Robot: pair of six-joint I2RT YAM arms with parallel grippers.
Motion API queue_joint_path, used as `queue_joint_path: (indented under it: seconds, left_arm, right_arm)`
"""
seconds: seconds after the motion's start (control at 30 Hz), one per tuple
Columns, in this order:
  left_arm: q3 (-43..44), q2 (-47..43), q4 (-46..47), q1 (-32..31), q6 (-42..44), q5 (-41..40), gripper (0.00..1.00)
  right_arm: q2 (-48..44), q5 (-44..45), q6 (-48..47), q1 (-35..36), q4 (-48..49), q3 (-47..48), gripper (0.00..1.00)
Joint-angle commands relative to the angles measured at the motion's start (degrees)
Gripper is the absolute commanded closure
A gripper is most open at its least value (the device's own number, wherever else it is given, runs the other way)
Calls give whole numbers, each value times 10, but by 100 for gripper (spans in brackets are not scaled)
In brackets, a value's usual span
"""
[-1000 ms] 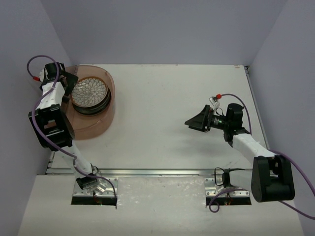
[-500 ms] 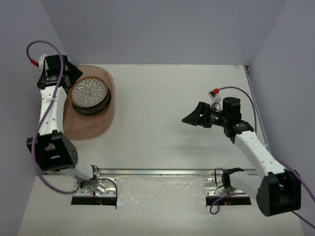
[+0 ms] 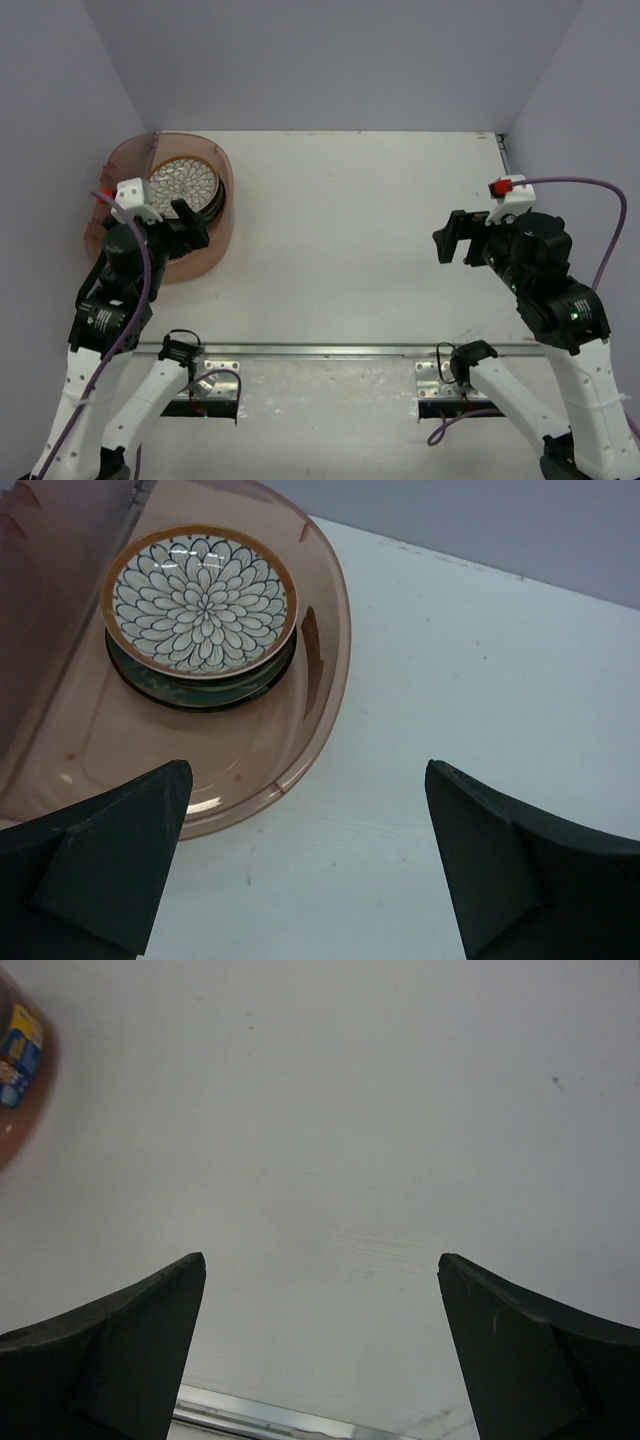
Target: Place the plates into the plastic bin on the countertop
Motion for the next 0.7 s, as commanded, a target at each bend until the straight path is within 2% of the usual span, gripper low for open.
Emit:
queue_joint_path:
  seconds: [0.0, 0.07, 0.27, 0.67]
  left_arm:
    - [-61, -70, 73, -1, 26, 5, 0]
    - [-94, -95, 93, -1, 19, -11, 0]
    - [-149, -151, 149, -1, 52, 16, 0]
    - [-160, -150, 148, 0, 53, 0, 0]
  right_arm:
    - [-55, 65, -77, 3, -51, -6, 1]
    - [-89, 55, -90, 3, -49, -22, 1]
    - [-148, 52, -100, 3, -36, -53, 1]
    - [-132, 50, -77, 3, -27, -64, 1]
